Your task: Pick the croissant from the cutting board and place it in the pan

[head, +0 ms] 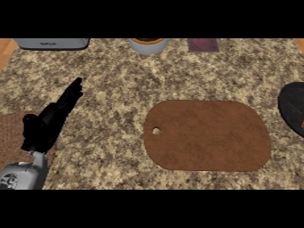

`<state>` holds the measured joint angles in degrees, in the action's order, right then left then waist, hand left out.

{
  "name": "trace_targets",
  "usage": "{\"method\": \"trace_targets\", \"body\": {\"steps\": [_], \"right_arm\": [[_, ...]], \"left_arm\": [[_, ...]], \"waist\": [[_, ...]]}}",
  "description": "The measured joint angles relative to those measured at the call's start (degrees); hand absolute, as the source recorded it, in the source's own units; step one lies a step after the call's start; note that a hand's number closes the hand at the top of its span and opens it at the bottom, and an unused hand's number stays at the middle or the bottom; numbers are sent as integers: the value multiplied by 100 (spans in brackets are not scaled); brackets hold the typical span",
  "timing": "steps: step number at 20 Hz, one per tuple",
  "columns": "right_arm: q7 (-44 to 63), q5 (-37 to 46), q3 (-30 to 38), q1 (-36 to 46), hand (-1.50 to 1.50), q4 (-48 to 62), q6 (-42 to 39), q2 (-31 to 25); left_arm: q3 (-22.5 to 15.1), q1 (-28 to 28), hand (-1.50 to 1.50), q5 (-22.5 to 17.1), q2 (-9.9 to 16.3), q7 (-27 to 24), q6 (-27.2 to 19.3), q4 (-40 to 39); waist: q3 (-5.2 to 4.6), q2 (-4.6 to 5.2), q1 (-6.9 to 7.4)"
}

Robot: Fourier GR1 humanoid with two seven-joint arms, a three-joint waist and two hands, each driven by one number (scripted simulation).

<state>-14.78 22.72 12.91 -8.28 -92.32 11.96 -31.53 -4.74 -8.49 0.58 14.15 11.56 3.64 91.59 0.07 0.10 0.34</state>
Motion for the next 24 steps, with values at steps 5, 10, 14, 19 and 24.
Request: {"method": "trace_targets", "body": {"steps": [5, 10, 14, 19, 24], "right_arm": [[-728, 136, 227, 1089, 150, 1778, 245, -38], [-1401, 259, 405, 2268, 150, 3597, 383, -190], [-2153, 273, 631, 2934, 150, 4988, 448, -437], [-2781, 394, 772, 3747, 150, 6426, 690, -585], [-2032, 789, 571, 4045, -150, 7369, 586, -803]], "left_arm": [[-18, -75, 0, 112, -107, -12, 5, -63], [10, -134, 0, 195, -189, -6, 19, -131], [12, -101, 0, 269, -257, -50, 26, -151], [133, -75, 0, 167, -162, 35, 222, 8], [69, -222, 0, 221, -262, -13, 227, -117]], "waist": [[-1, 6, 27], [1, 15, 57], [2, 19, 65], [7, 32, 109], [10, 88, 216]]}}
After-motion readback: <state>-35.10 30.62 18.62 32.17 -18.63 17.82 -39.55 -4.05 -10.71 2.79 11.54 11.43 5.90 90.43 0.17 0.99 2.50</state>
